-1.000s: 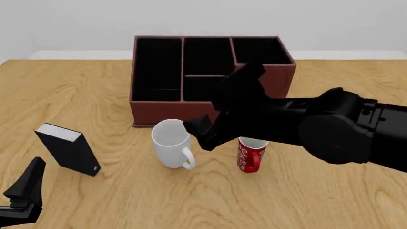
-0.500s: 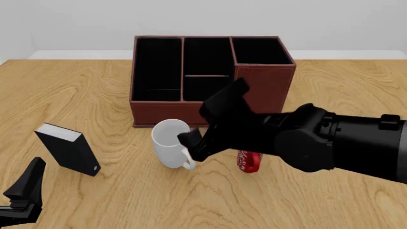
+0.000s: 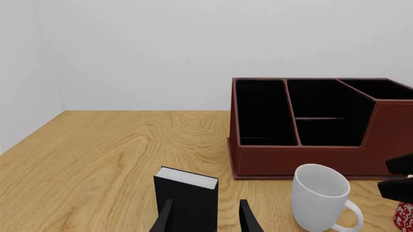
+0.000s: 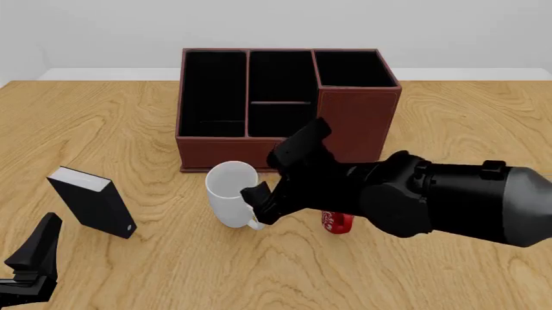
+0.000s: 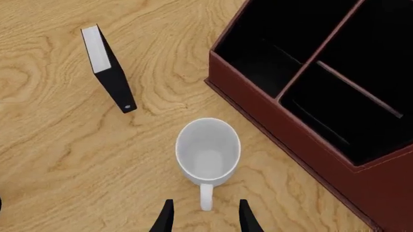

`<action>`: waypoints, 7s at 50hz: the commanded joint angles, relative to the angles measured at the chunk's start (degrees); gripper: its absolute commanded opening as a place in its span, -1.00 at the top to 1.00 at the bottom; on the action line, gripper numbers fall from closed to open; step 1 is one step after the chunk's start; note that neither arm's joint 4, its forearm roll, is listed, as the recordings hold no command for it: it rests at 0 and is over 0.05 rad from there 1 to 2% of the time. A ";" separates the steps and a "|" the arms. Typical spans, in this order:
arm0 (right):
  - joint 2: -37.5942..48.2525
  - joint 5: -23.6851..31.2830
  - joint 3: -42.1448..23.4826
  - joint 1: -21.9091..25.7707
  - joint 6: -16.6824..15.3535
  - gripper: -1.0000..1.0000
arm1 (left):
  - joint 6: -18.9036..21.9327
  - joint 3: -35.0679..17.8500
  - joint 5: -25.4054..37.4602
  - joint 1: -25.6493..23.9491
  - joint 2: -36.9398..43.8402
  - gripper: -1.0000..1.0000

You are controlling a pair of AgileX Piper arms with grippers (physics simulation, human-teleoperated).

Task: Pick up the white mug and place it to the right of the caddy.

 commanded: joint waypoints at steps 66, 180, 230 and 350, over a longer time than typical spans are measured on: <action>12.62 -6.23 -0.47 0.86 1.11 -1.00 | 0.00 0.00 0.00 0.00 0.00 -1.00; 4.39 -4.59 0.43 -1.29 -4.40 1.00 | 0.00 0.00 0.00 0.00 0.00 -1.00; -13.71 5.44 -1.82 -4.82 -9.44 1.00 | 0.00 0.00 0.00 0.00 0.00 -1.00; -50.05 17.06 15.80 -35.54 -8.74 1.00 | 0.00 0.00 0.00 0.00 0.00 -1.00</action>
